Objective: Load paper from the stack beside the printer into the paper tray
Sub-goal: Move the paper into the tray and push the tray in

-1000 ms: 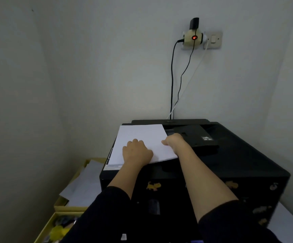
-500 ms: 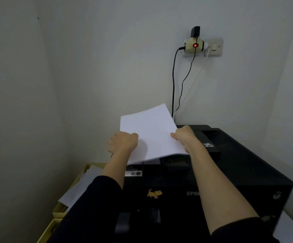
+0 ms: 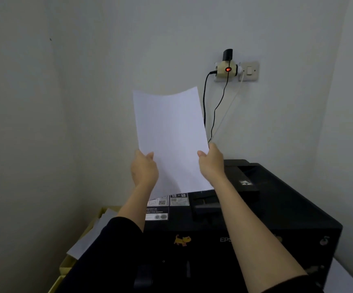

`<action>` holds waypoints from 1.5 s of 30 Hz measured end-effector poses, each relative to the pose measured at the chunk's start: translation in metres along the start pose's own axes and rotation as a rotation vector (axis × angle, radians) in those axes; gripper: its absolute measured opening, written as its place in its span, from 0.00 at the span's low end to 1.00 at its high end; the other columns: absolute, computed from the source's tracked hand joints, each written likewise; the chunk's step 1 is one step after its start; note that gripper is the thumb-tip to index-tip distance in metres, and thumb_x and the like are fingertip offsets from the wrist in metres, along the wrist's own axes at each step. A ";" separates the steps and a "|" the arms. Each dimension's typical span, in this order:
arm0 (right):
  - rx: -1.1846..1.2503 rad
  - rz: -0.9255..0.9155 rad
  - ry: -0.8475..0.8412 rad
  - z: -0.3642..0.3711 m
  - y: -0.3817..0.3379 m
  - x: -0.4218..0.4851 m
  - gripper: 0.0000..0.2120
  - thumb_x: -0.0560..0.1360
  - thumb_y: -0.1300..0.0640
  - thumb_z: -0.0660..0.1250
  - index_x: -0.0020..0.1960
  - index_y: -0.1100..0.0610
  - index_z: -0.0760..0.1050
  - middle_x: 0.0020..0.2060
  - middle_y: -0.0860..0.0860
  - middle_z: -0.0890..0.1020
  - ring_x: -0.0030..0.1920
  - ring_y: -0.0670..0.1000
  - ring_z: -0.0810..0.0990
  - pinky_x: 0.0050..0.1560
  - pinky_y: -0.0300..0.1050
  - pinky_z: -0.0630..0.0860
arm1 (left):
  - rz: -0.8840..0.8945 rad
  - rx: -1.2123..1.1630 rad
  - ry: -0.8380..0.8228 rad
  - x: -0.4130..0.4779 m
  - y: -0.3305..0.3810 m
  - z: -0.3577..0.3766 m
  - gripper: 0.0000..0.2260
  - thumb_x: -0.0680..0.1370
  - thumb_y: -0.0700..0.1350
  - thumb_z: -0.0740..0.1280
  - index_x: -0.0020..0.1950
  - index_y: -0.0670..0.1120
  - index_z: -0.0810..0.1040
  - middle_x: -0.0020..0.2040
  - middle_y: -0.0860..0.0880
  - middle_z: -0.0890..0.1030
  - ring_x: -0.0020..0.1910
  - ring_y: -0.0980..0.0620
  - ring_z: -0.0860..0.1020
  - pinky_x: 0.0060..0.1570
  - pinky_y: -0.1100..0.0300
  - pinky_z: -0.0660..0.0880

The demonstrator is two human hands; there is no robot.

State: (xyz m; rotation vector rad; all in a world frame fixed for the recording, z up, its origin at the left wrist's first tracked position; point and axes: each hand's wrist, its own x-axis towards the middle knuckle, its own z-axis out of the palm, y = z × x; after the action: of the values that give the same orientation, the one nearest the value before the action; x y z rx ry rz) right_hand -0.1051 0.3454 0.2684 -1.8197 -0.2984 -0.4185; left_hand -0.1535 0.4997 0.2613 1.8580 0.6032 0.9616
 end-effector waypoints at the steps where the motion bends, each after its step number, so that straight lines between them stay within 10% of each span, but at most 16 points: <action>1: 0.005 -0.007 0.011 0.004 0.001 -0.003 0.17 0.78 0.64 0.58 0.66 0.65 0.65 0.61 0.60 0.75 0.58 0.57 0.75 0.50 0.43 0.70 | 0.040 0.001 0.019 -0.002 0.000 0.000 0.11 0.81 0.44 0.58 0.59 0.37 0.69 0.58 0.39 0.79 0.57 0.39 0.76 0.48 0.54 0.69; 8: 0.059 0.091 -0.002 0.023 0.032 -0.030 0.18 0.79 0.62 0.54 0.68 0.62 0.59 0.57 0.60 0.76 0.40 0.50 0.74 0.39 0.43 0.71 | 0.116 -0.087 -0.085 -0.029 -0.026 0.003 0.15 0.81 0.42 0.59 0.65 0.37 0.64 0.59 0.37 0.76 0.50 0.49 0.73 0.47 0.60 0.65; 20: 0.038 0.087 0.044 0.011 0.026 -0.037 0.22 0.79 0.68 0.54 0.72 0.61 0.59 0.65 0.60 0.70 0.64 0.55 0.72 0.49 0.41 0.67 | 0.082 -0.024 -0.087 -0.045 -0.010 -0.001 0.22 0.77 0.28 0.51 0.71 0.40 0.61 0.62 0.38 0.76 0.63 0.46 0.75 0.46 0.59 0.69; 27: -0.030 0.070 0.131 -0.052 0.011 -0.045 0.07 0.72 0.68 0.55 0.41 0.59 0.69 0.40 0.53 0.76 0.37 0.52 0.73 0.34 0.43 0.69 | 0.164 0.088 -0.075 -0.080 0.026 -0.015 0.14 0.79 0.34 0.56 0.64 0.39 0.68 0.55 0.38 0.78 0.45 0.45 0.75 0.41 0.56 0.70; 34: -0.061 0.208 0.092 -0.126 0.029 -0.117 0.10 0.70 0.68 0.55 0.34 0.58 0.69 0.33 0.49 0.75 0.31 0.48 0.71 0.27 0.39 0.64 | -0.006 -0.022 -0.151 -0.172 0.014 -0.025 0.12 0.75 0.34 0.57 0.57 0.40 0.73 0.54 0.41 0.79 0.44 0.45 0.73 0.41 0.57 0.69; 45: 0.083 0.531 0.052 -0.190 0.141 -0.296 0.13 0.73 0.70 0.62 0.49 0.53 0.76 0.39 0.47 0.80 0.38 0.46 0.76 0.33 0.38 0.69 | -0.236 -0.246 -0.344 -0.354 -0.088 -0.050 0.14 0.76 0.33 0.63 0.60 0.44 0.76 0.46 0.54 0.79 0.43 0.58 0.77 0.46 0.63 0.73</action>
State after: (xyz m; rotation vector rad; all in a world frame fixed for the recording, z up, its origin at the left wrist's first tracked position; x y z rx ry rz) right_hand -0.3393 0.1269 0.0666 -1.7222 0.2029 -0.0783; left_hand -0.3984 0.3050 0.0674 1.6386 0.4586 0.5193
